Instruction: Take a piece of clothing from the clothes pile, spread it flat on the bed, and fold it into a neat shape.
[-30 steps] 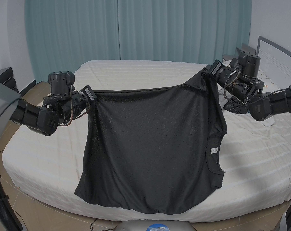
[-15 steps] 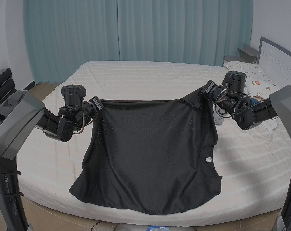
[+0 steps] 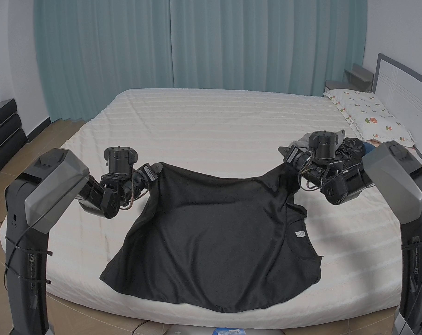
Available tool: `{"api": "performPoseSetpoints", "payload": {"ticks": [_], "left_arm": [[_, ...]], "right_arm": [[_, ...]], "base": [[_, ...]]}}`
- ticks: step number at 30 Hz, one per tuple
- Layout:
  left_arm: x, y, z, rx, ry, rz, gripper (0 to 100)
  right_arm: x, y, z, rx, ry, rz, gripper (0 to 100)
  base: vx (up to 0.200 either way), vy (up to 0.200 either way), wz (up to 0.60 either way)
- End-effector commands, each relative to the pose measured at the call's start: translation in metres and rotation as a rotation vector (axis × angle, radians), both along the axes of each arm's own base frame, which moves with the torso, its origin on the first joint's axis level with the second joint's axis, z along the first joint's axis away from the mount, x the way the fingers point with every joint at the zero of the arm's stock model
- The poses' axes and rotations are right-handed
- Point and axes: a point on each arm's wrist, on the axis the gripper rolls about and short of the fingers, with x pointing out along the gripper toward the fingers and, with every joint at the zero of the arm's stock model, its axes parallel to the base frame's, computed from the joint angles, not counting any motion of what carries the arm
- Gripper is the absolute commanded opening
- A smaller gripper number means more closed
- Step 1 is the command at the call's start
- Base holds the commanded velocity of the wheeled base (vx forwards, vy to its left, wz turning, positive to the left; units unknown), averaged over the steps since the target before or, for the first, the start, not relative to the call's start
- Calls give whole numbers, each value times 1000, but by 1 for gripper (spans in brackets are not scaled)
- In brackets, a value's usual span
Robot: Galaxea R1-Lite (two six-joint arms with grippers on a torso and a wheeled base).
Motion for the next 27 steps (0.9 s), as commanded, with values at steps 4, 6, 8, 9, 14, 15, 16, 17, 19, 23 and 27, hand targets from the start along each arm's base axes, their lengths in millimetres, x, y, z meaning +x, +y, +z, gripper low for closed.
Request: {"api": "performPoseSetpoints", "payload": {"ticks": [4, 6, 8, 9, 14, 15, 16, 17, 19, 23, 27], "left_arm": [[12, 31, -52, 13, 99, 75, 100], [12, 41, -53, 8, 115, 96, 100], [11, 52, -52, -21, 135, 125, 100], [12, 53, -51, -31, 136, 133, 100], [6, 67, -38, -111, 165, 159, 100], [1, 68, -36, -129, 178, 155, 100], [-2, 69, -34, -145, 182, 153, 100], [-2, 69, -34, -145, 182, 153, 100], [-18, 69, -25, -225, 218, 119, 100], [-32, 69, -14, -306, 243, 115, 100], [-51, 67, -18, -381, 303, 154, 100]], "right_arm": [[19, -26, -60, -28, 127, -63, 100], [21, -36, -62, -4, 132, -91, 100], [21, -46, -60, 46, 143, -122, 100], [21, -48, -60, 56, 147, -127, 100], [19, -56, -50, 122, 163, -140, 100], [19, -56, -47, 137, 167, -136, 100], [18, -56, -43, 147, 165, -133, 100], [18, -56, -43, 147, 165, -133, 100], [13, -51, -30, 178, 189, -101, 100], [7, -38, -22, 211, 230, -55, 100], [2, -16, -33, 203, 339, -9, 100]], "base": [[0, 0, 0], [0, 0, 0], [0, 0, 0], [0, 0, 0], [0, 0, 0], [0, 0, 0], [0, 0, 0], [0, 0, 0], [0, 0, 0], [0, 0, 0], [0, 0, 0]]}}
